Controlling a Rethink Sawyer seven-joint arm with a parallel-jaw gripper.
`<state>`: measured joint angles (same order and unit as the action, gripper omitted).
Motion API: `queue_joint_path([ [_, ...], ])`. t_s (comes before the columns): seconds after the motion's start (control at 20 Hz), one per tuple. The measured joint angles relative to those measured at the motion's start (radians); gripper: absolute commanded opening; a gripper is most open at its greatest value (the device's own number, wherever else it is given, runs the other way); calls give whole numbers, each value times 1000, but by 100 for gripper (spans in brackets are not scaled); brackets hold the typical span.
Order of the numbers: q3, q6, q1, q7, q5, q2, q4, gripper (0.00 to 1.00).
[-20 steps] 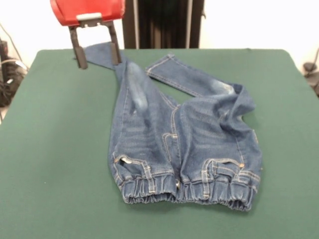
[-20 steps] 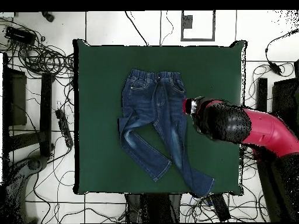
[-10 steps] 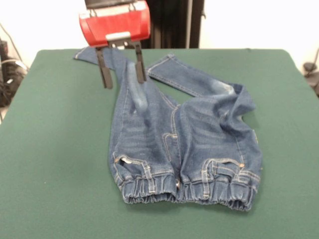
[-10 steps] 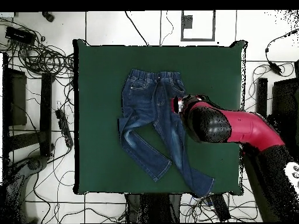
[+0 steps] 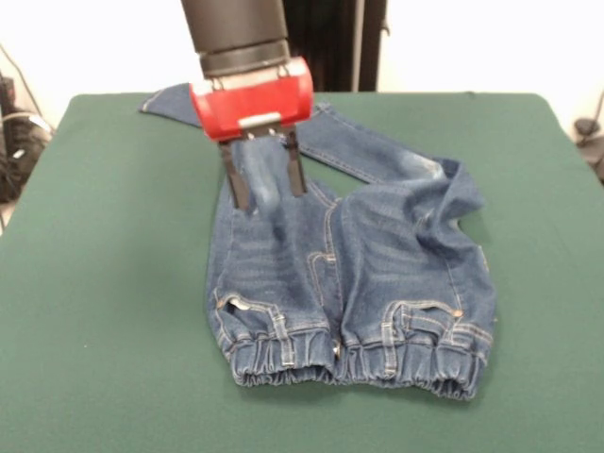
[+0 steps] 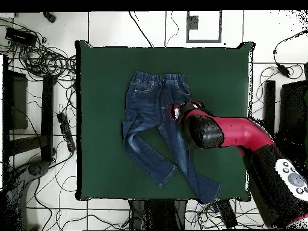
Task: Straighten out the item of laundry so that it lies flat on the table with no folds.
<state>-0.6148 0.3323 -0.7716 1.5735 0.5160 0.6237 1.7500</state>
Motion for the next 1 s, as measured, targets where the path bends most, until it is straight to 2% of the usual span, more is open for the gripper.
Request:
queue_joint_path([
  [0.35,0,-65,17,0,48,-58,0,100],
  [0.6,1,-170,29,0,95,-75,0,100],
  [0.65,6,-231,37,0,117,-80,0,100],
  [1.0,30,-424,62,0,168,-89,0,100],
])
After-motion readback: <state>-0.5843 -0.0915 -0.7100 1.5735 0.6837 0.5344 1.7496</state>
